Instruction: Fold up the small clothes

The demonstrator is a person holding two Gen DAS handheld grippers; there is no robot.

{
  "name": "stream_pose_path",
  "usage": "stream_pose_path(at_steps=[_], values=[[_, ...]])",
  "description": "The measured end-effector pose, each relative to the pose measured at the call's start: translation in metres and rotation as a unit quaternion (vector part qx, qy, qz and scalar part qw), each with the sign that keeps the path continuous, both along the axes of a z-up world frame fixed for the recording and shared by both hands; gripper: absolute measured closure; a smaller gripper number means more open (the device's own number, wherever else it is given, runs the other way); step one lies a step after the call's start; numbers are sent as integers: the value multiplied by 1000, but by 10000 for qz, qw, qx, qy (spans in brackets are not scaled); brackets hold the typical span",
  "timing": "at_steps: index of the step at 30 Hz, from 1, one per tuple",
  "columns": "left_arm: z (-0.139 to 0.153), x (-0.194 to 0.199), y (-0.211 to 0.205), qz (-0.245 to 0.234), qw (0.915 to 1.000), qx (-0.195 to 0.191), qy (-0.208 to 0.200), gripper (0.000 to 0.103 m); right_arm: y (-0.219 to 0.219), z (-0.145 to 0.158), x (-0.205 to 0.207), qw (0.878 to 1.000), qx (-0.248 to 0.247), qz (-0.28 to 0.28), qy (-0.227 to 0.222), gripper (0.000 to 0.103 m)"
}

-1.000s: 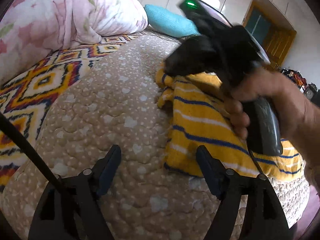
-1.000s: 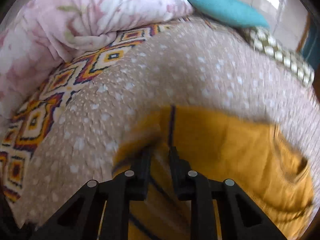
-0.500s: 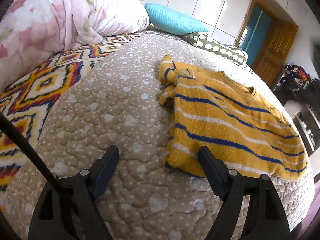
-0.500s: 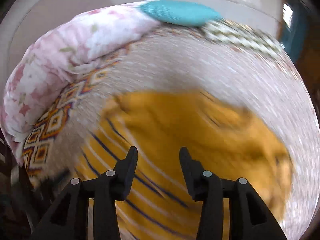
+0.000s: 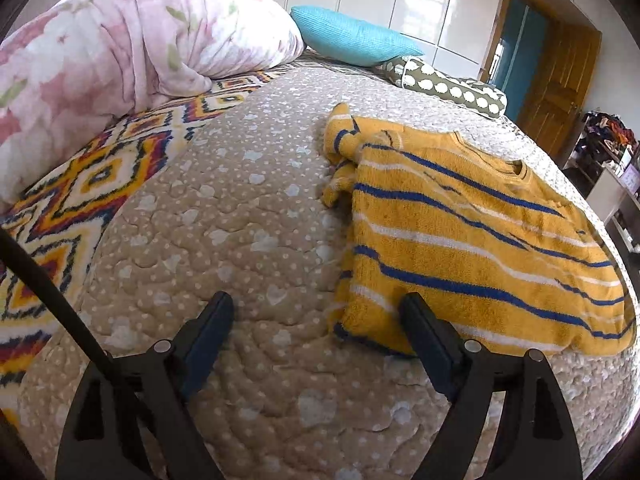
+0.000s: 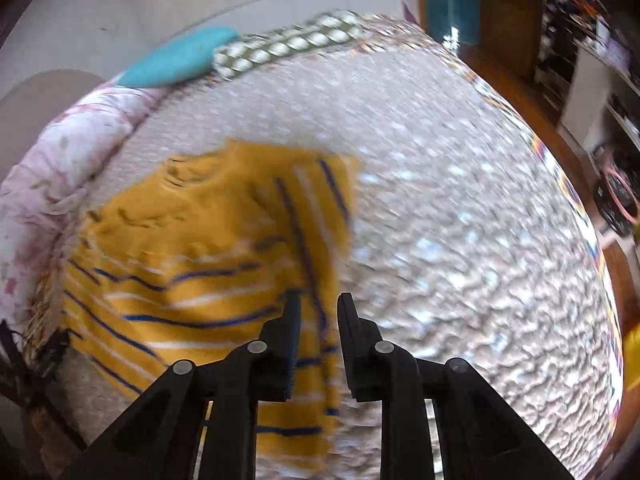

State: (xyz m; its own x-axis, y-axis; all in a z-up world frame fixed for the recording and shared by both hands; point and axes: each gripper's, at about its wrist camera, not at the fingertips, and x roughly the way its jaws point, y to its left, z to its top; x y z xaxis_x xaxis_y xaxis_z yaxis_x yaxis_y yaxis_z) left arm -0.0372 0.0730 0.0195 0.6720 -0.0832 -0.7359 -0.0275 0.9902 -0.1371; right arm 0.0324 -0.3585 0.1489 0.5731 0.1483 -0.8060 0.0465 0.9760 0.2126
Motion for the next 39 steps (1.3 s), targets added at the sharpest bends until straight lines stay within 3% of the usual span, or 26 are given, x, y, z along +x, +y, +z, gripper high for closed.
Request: stream_pose_path(at_steps=[3, 6, 9, 12, 16, 20, 24, 25, 27, 31, 32, 33, 34, 39], values=[[0, -1, 0, 10, 10000, -22, -2, 17, 29, -2, 21, 9993, -125, 344, -2, 81], [1, -1, 1, 9, 10000, -35, -8, 17, 48, -21, 54, 9987, 84, 443, 239, 81], [1, -1, 2, 3, 10000, -65, -11, 17, 54, -53, 86, 9967, -339, 46, 740, 81], [1, 0, 3, 2, 10000, -66, 9, 16, 69, -36, 91, 9973, -494, -292, 464, 80], [6, -2, 4, 22, 9999, -146, 76, 16, 132, -2, 77, 9973, -499, 510, -156, 80], [21, -12, 18, 43, 9972, -749, -76, 16, 208, 8, 78, 9881, -101, 1528, -170, 80], [29, -16, 32, 322, 9965, -739, -224, 16, 264, 3, 97, 9817, 107, 1899, -93, 79], [28, -16, 35, 356, 9965, -728, -207, 16, 273, 0, 105, 9827, 175, 1841, -37, 75], [26, -14, 39, 399, 9960, -782, -135, 16, 286, -10, 127, 9868, 309, 1585, 153, 45], [23, -12, 49, 426, 9944, -962, -57, 16, 301, -29, 158, 9900, 301, 1263, 555, 40], [23, -11, 51, 426, 9941, -995, -46, 16, 310, -37, 164, 9879, 133, 1348, 751, 43], [22, -11, 53, 434, 9938, -1021, -29, 16, 318, -44, 167, 9846, -75, 1495, 908, 79], [21, -11, 54, 438, 9937, -1031, -10, 16, 328, -50, 170, 9813, -321, 1618, 994, 98], [18, -8, 60, 445, 9932, -1069, 89, 16, 366, -49, 184, 9717, -1077, 1955, 775, 102]])
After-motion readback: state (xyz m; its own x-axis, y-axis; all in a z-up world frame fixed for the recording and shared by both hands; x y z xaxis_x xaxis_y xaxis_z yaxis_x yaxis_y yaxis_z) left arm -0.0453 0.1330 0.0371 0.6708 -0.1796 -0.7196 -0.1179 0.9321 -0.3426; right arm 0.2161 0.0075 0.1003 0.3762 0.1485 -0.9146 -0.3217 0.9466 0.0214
